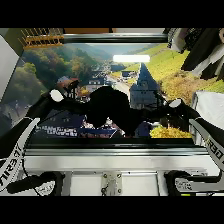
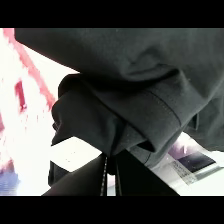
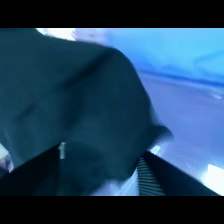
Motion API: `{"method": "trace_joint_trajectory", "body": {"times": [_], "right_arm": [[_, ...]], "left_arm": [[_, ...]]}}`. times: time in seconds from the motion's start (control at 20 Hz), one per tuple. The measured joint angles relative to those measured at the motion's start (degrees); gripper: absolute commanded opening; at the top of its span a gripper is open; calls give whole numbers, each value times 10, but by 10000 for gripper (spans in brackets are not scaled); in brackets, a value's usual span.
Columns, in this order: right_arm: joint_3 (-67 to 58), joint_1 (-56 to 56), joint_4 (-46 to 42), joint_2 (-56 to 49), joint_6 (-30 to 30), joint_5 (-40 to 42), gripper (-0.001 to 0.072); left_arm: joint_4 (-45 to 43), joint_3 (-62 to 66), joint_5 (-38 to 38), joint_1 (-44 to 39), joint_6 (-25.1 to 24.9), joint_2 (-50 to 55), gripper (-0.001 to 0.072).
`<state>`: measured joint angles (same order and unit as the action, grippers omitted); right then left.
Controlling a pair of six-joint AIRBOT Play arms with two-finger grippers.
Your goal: Fold the clothes and pants, and hang the long-sleeved shirts on hangers.
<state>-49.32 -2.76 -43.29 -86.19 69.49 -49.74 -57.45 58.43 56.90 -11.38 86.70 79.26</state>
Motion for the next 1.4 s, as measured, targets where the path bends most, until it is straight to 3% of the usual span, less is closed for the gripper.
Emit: {"method": "trace_joint_trajectory", "body": {"times": [0.05, 0.25, 0.4, 0.6, 0.85, 1.15, 1.4], "right_arm": [[0, -8, 0, -3, 0, 13, 8], [-19, -11, 3, 12, -4, 35, 13], [-96, 28, -23, 70, -13, 0, 12], [-252, 97, -46, 182, -19, -78, 13], [-364, 144, -54, 325, -20, -107, 13], [-387, 161, -130, 428, 12, -156, 12], [-297, 163, -204, 445, 71, -266, 13]], "left_arm": [[0, 0, 0, 0, 0, 0, 8], [-18, 15, 7, 14, 0, -12, 8], [-49, 74, 34, 54, 1, -61, 7], [-62, 186, 68, 113, 2, -171, 8], [-70, 273, 71, 144, 2, -320, 8], [-75, 290, 72, 151, 16, -438, 8], [-75, 156, 103, 151, 64, -466, 8]]}}
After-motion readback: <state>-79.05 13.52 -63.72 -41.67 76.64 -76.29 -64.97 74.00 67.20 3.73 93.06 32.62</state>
